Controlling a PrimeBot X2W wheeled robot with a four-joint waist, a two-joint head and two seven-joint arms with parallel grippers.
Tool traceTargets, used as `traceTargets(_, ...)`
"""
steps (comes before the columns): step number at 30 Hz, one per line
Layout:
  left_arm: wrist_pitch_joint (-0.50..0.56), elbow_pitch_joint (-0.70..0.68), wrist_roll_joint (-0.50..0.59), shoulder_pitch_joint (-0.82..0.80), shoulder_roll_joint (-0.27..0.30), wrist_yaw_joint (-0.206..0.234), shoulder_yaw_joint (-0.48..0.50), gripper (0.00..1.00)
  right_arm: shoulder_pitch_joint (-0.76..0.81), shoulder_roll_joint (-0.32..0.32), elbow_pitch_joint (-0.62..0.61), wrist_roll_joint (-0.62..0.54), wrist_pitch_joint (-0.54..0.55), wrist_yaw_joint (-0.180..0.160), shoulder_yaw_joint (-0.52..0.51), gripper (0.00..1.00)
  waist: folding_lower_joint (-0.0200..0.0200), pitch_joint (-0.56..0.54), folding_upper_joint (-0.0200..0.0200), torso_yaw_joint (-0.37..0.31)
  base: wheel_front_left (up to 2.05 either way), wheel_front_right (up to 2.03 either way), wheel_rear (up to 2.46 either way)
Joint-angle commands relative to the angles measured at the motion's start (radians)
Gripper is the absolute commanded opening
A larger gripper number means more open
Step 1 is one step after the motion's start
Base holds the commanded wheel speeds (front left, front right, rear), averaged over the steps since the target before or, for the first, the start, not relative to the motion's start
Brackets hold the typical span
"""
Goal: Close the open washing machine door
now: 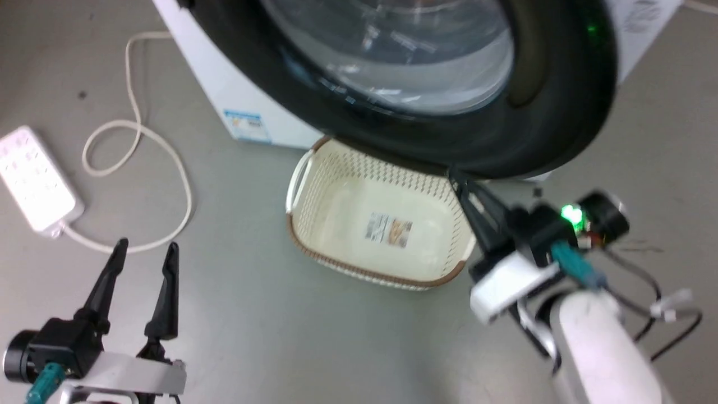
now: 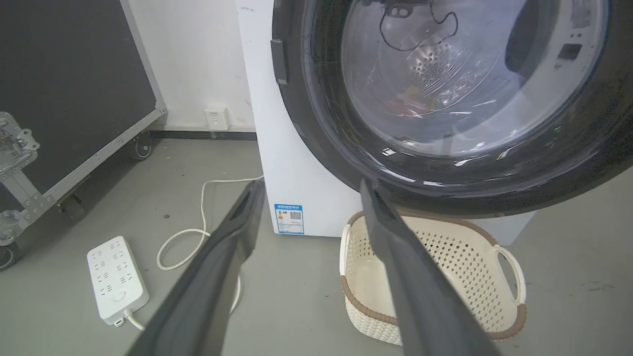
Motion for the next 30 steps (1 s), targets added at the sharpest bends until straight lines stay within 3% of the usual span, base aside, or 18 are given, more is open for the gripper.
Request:
traceTargets(1, -0.005, -0.003, -0.016, -0.025, 0.009, -0.004, -0.007, 1.0, -0.059, 0.0, 0.031, -0.023, 0.022, 0.001, -0.01, 0.0, -0.0002, 0.048, 0.0, 0.034, 0.0, 0.0, 0.0)
traceTargets(11, -0.005, -0.009, -0.072, -0.09, 0.017, -0.004, -0.034, 1.0, -0.26, 0.0, 0.162, -0.102, 0.116, 0.001, -0.178, 0.0, -0.0002, 0.123, 0.0, 0.072, 0.0, 0.0, 0.0)
traceTargets(30, -0.005, -0.044, -0.121, -0.156, 0.038, -0.004, -0.052, 1.0, -0.529, 0.0, 0.234, -0.203, 0.199, 0.001, -0.432, 0.0, -0.0002, 0.226, 0.0, 0.09, 0.0, 0.0, 0.0)
